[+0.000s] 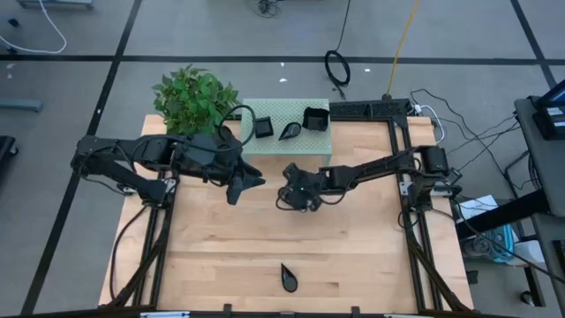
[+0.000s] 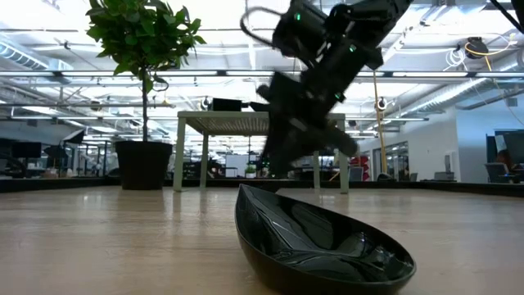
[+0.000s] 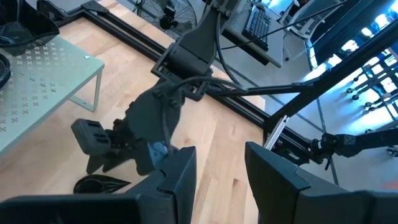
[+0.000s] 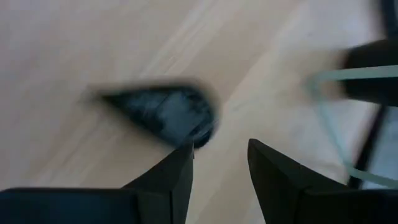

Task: Pick & Place Mini shaped plates
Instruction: Stack the drop shaped plate on top of the other drop shaped plate on the shelf

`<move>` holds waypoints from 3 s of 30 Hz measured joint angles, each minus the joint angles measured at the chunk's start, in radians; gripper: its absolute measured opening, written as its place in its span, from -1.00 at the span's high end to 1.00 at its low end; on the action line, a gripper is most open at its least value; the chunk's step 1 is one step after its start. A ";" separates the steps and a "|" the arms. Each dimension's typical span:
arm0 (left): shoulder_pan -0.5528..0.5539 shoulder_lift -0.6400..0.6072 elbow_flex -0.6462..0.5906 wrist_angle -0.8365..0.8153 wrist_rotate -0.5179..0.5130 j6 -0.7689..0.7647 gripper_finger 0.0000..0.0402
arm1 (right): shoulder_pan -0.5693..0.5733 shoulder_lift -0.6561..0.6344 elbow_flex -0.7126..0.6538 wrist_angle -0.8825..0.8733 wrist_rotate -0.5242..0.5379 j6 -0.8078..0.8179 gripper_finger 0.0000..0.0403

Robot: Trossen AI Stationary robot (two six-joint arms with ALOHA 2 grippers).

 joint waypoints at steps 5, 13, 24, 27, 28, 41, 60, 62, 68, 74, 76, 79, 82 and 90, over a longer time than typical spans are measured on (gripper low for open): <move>0.000 0.000 0.000 0.000 0.000 -0.002 0.30 | -0.006 0.019 0.000 -0.062 -0.008 -0.181 0.29; 0.000 0.000 0.000 0.000 0.000 -0.028 0.30 | -0.005 0.081 0.000 -0.054 -0.026 -0.346 0.29; 0.000 0.000 0.000 0.000 -0.001 -0.026 0.30 | 0.009 0.097 -0.027 0.103 -0.026 -0.390 0.53; 0.000 0.000 0.000 0.000 -0.001 -0.023 0.30 | 0.011 0.097 -0.045 0.101 -0.028 -0.390 0.67; 0.000 0.000 0.000 0.001 -0.001 -0.023 0.30 | 0.012 0.096 -0.050 0.102 -0.029 -0.390 0.71; 0.000 0.000 0.000 0.000 0.000 -0.021 0.30 | 0.056 0.094 -0.072 0.113 0.001 -0.181 0.98; 0.000 0.000 0.000 0.000 0.032 -0.020 0.30 | 0.081 -0.167 -0.069 0.105 0.169 0.318 1.00; 0.000 0.000 0.000 0.000 0.043 -0.008 0.30 | 0.076 -0.217 -0.041 0.048 0.222 0.382 1.00; 0.000 0.000 0.000 0.000 0.061 0.059 0.30 | 0.008 -0.253 0.170 -0.283 0.293 0.646 1.00; 0.000 0.000 0.000 0.000 0.061 0.092 0.30 | -0.080 -0.206 0.343 -0.395 0.260 0.715 1.00; 0.000 0.000 0.000 0.000 0.061 0.097 0.30 | -0.110 -0.197 0.368 -0.387 0.229 0.713 1.00; 0.000 0.000 0.000 0.000 0.062 0.131 0.30 | -0.145 -0.191 0.378 -0.341 0.210 0.683 1.00; 0.000 0.000 0.000 0.000 0.060 0.154 0.30 | -0.173 -0.188 0.377 -0.324 0.206 0.625 1.00; 0.011 0.000 0.000 0.000 0.053 0.157 0.30 | -0.233 -0.152 0.378 -0.307 0.102 0.439 1.00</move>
